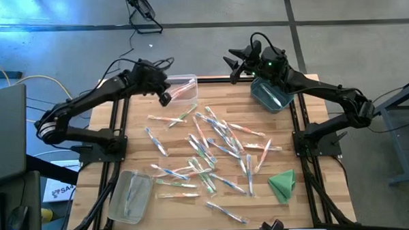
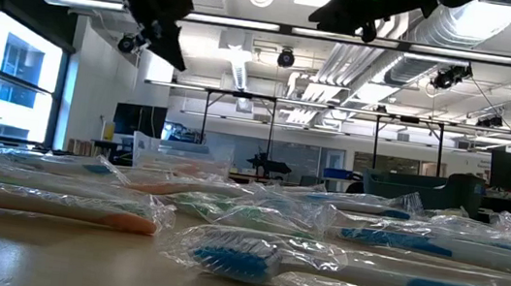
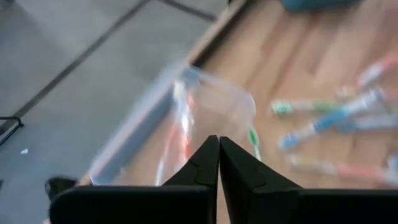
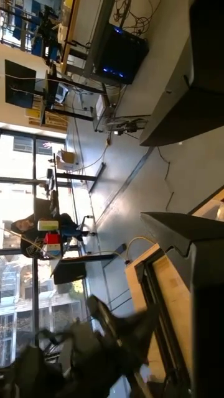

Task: Pick & Place Toothbrushes
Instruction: Put the green toothbrush into the blue bin

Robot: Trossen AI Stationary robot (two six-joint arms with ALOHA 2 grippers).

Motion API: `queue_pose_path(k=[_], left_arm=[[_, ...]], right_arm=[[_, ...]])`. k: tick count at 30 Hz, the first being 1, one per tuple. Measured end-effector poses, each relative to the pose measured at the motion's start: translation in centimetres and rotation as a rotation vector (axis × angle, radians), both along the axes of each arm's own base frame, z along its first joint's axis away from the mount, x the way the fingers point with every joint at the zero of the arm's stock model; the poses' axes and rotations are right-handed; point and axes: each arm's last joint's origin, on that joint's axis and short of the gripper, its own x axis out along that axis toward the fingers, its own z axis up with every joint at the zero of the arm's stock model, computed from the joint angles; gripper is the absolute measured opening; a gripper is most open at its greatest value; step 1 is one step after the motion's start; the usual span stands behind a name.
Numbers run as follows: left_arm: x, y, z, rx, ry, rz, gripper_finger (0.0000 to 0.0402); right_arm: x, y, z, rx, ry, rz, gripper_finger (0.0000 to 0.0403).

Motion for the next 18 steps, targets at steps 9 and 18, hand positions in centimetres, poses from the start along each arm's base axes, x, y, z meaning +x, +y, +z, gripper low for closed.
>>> queue_pose_path(k=[9,18], left_arm=[[-1.7,-3.0,-0.6,-0.150,0.143,-0.090,0.0010],[-1.5,-4.3,-1.1,-0.179,0.217,-0.154,0.0010]], right_arm=[[0.0,0.0,0.0,-0.039,0.028,0.000,0.0175],[0.0,0.0,0.0,-0.039,0.027,0.000,0.0175]])
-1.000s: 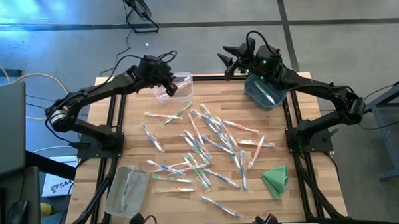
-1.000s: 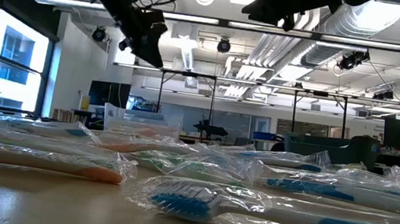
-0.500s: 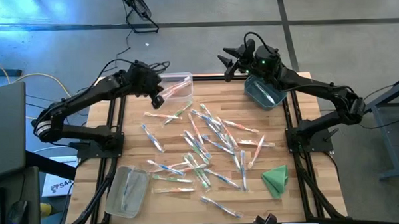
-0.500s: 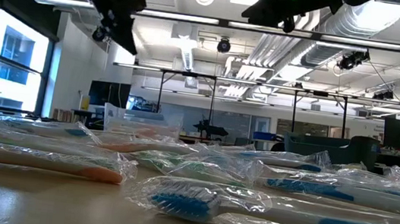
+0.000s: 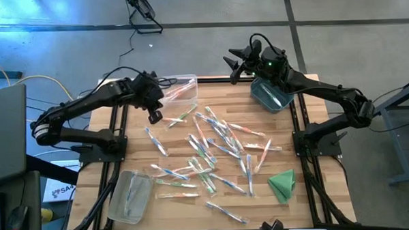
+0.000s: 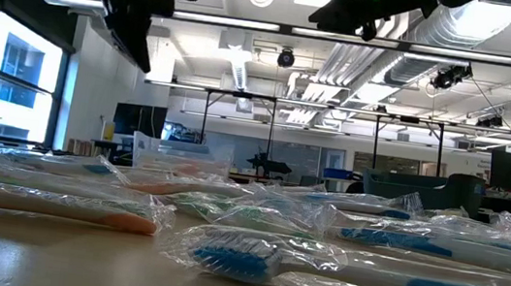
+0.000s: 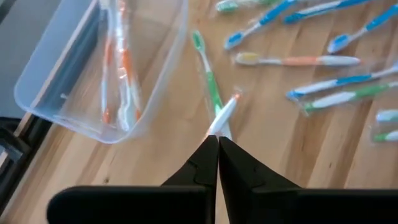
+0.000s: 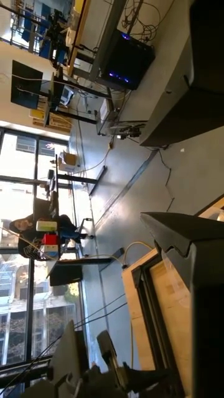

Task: Pick & Place Toothbrushes
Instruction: Put the green toothbrush into the blue bin

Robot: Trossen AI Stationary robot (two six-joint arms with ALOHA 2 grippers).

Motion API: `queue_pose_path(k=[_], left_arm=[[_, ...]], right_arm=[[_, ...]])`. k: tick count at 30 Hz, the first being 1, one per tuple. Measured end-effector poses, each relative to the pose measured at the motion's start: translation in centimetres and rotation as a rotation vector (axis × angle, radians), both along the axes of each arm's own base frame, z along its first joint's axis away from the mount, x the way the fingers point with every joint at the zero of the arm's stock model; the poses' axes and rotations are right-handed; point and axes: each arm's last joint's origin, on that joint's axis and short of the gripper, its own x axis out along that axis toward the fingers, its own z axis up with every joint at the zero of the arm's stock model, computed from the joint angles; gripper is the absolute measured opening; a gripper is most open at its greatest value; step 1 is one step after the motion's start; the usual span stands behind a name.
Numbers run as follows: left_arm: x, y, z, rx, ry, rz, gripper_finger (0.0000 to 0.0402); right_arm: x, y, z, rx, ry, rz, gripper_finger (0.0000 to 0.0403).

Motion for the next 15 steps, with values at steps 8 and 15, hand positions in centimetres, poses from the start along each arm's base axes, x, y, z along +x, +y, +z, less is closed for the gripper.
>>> queue_pose_path(k=[8,15], left_arm=[[-0.11,0.01,-0.07,0.010,0.019,-0.006,0.0010],[-0.67,-0.42,-0.51,-0.065,0.075,-0.005,0.0010]], right_arm=[[0.00,0.00,0.00,0.004,-0.003,0.000,0.0175],[0.00,0.00,0.00,0.006,-0.004,0.000,0.0175]])
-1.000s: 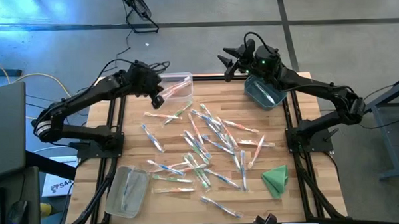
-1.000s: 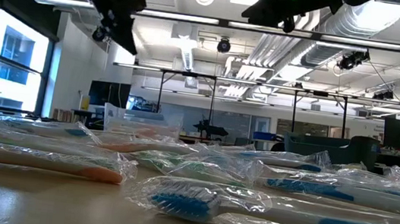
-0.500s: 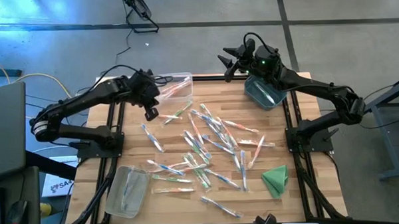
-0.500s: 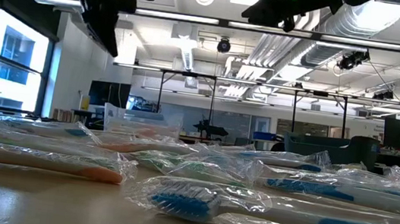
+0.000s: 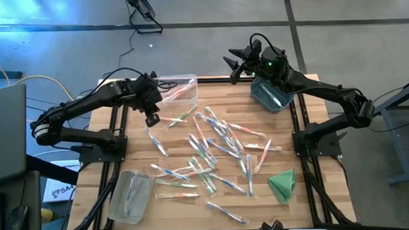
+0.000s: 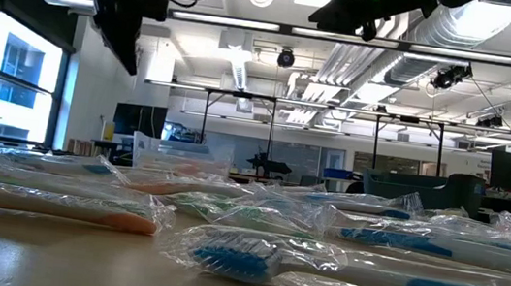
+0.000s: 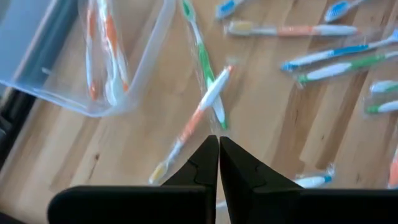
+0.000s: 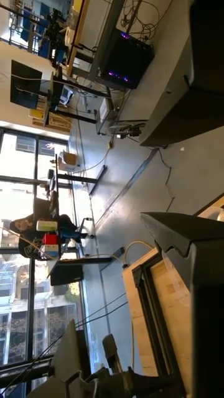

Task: Pick & Place Toothbrushes
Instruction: Put the green toothbrush into the blue bin

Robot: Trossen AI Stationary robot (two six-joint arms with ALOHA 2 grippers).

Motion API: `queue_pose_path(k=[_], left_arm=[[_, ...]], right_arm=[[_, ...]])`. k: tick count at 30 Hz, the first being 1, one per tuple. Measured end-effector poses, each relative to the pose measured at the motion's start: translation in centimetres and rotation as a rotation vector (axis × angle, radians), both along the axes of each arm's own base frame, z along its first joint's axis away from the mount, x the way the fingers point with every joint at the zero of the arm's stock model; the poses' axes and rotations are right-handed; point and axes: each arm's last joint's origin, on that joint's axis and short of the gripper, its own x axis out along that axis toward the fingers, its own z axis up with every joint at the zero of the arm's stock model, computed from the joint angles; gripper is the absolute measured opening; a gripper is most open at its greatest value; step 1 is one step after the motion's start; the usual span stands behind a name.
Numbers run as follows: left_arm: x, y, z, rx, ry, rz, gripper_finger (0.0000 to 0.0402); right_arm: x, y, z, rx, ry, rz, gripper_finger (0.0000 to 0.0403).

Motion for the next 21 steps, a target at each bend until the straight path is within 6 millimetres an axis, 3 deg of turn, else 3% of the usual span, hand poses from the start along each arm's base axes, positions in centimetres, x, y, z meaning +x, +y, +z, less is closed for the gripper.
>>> queue_pose_path(k=[11,21], left_arm=[[0.1,0.0,0.0,0.002,-0.006,0.004,0.0010],[1.8,1.0,1.6,0.148,-0.232,-0.015,0.0010]], right_arm=[[0.0,0.0,-0.2,0.034,0.000,0.000,0.0175],[-0.1,0.2,-1.7,0.143,0.119,-0.002,0.0175]])
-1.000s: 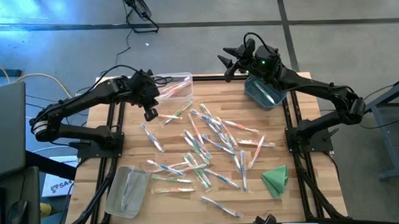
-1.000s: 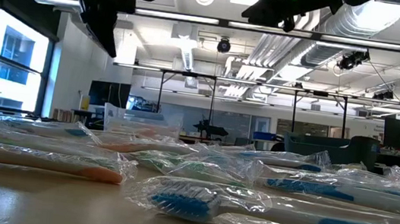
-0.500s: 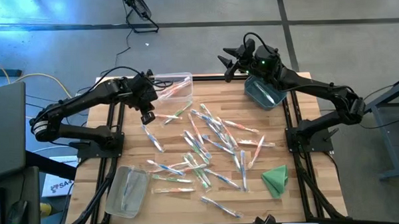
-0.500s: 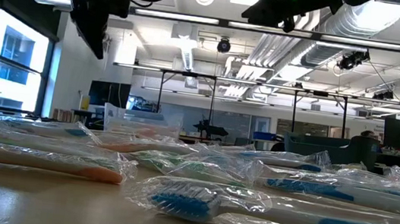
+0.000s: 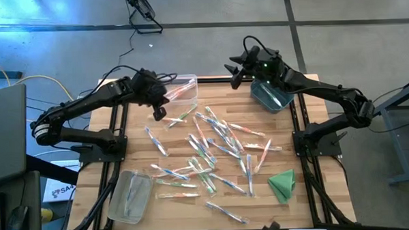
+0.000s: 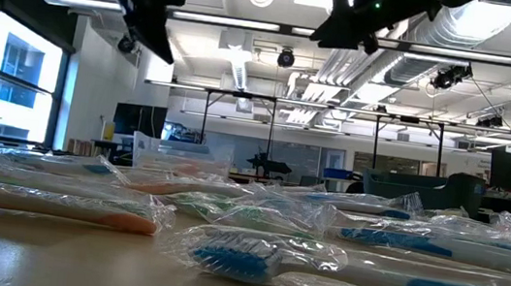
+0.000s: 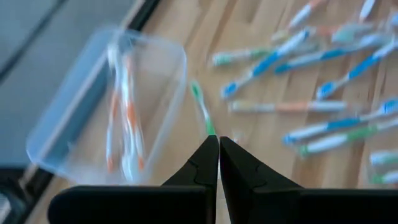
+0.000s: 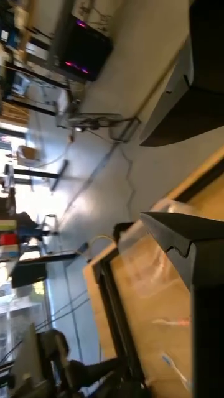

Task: Pick & Place Toothbrushes
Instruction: Put the green toothbrush into the blue bin

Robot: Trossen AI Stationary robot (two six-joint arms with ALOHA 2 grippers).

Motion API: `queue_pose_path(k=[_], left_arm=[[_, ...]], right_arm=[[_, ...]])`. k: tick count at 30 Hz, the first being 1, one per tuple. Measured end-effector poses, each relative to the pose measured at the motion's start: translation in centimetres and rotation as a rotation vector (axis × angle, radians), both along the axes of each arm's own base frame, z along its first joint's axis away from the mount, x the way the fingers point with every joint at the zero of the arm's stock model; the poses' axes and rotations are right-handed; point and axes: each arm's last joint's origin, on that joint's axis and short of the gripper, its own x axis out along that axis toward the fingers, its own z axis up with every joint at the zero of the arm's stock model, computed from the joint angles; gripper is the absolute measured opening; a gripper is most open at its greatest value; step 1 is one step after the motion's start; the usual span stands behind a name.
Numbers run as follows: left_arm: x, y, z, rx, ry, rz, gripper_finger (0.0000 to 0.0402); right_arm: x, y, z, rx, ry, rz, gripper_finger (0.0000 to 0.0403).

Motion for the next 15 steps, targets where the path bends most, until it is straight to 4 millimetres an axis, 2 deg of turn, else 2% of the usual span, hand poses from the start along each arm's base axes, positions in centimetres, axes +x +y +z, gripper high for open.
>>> queue_pose_path(k=[5,15], left_arm=[[0.38,0.23,0.47,0.035,-0.056,-0.001,0.0010],[0.14,0.14,0.56,0.032,-0.056,0.003,0.0007]], right_arm=[[-0.03,0.19,-0.50,0.078,0.011,0.036,0.0175],[0.02,0.26,-0.50,0.090,0.005,0.062,0.0175]])
